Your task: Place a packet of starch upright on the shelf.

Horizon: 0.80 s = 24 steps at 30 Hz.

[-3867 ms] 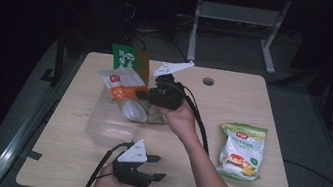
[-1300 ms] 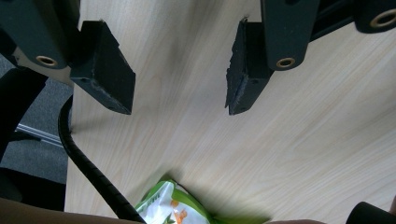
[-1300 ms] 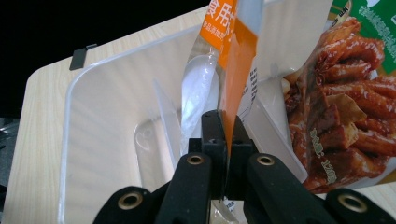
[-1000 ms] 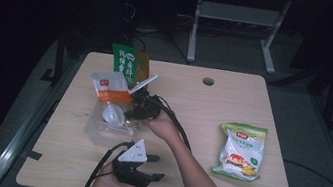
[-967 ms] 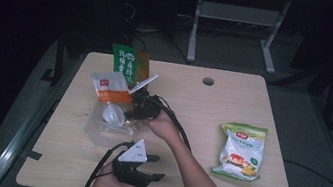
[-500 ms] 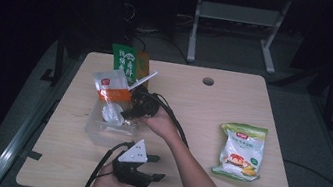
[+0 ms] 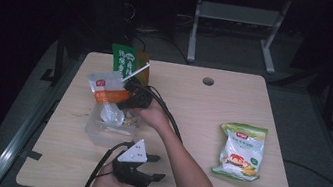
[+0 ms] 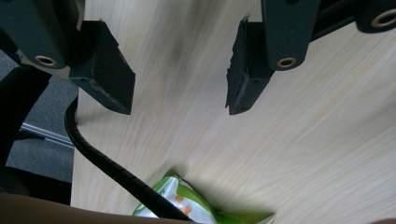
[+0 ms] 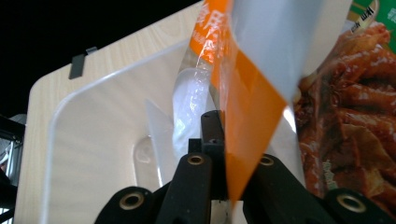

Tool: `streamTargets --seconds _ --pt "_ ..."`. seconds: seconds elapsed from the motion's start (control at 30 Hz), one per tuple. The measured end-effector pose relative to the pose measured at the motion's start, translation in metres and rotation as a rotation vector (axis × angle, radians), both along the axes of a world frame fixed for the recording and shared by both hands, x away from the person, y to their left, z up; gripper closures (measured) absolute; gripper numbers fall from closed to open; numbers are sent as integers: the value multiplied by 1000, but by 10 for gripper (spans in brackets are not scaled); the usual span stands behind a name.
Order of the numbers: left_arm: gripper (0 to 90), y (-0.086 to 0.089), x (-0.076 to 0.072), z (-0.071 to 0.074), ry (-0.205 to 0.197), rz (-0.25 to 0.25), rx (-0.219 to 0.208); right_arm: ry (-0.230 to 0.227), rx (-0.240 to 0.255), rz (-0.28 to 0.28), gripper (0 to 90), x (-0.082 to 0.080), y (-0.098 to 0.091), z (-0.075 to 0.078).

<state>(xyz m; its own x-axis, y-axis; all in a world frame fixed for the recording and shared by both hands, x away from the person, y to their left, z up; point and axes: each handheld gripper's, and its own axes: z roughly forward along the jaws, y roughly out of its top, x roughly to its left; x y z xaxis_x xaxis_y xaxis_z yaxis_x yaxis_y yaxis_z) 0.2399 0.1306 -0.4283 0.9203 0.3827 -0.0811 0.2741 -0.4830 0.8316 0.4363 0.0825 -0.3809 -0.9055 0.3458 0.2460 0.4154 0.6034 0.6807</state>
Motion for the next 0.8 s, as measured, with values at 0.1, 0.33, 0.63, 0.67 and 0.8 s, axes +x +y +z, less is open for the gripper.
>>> streamTargets --seconds 0.1,0.33,0.63,0.67,0.8 --pt "415 1 1 0 -2 0 4 -28 33 -13 900 -12 -1 5" --pt "412 0 0 0 -6 -3 1 -57 212 -79 900 -25 -10 7" --pt "412 1 0 1 -8 -1 5 -128 194 -132 838 -28 -17 -16" --pt "412 1 0 1 -13 -2 4 -145 170 -126 814 -29 -18 -13" --pt "410 0 -1 1 -8 2 -1 -119 91 -84 739 -30 -24 -9"
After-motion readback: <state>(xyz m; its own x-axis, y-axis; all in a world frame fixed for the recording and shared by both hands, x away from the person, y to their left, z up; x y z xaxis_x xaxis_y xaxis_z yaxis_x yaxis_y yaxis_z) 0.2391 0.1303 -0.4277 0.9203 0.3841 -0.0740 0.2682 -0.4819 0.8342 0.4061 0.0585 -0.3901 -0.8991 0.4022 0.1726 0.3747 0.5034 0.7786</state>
